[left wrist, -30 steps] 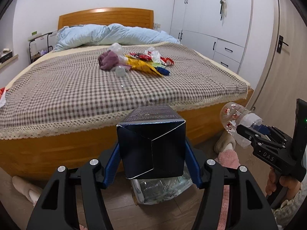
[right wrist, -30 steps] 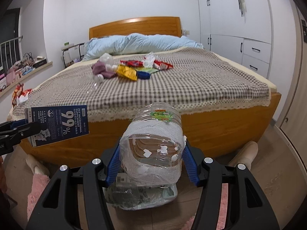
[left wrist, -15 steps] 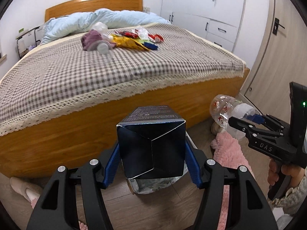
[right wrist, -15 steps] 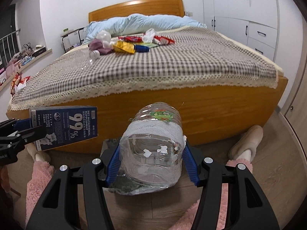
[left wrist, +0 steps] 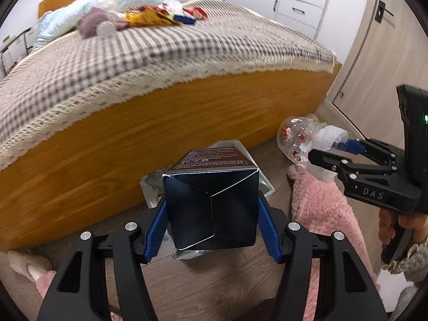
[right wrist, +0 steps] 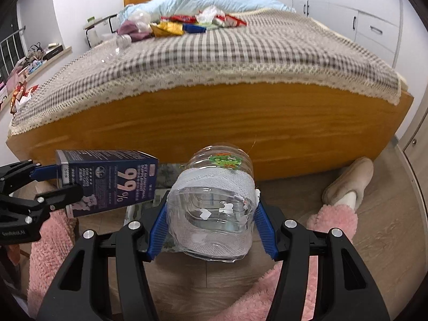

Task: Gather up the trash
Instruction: 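Carry the blue carton and plastic bottle toward the floor bin, then lower the blue carton into the bin and open the left tool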

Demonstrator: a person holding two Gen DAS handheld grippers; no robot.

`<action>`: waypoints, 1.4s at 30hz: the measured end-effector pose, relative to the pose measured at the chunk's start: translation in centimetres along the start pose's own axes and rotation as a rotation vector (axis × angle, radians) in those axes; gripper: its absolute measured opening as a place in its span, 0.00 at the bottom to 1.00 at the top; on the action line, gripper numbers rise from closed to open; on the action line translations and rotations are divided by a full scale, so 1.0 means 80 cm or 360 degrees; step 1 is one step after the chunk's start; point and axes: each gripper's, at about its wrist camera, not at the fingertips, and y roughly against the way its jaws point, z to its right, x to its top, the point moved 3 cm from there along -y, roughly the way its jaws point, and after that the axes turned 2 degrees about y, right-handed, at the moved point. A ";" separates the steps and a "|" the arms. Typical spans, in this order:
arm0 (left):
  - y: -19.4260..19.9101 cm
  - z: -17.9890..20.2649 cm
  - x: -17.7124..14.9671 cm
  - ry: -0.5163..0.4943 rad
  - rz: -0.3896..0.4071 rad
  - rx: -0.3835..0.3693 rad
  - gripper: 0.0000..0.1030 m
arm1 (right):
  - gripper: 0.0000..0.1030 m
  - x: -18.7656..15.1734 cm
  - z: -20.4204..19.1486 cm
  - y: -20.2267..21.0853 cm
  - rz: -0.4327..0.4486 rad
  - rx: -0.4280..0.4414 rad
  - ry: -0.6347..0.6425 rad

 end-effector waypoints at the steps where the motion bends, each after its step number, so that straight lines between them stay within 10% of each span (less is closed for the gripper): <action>1: -0.004 0.001 0.000 -0.0013 -0.0011 -0.0001 0.57 | 0.55 -0.001 0.001 -0.003 -0.0011 0.0001 0.0000; 42: -0.214 0.059 -0.025 -0.1096 -0.0604 -0.0155 0.57 | 0.55 -0.042 0.022 -0.190 -0.0674 0.0262 0.0200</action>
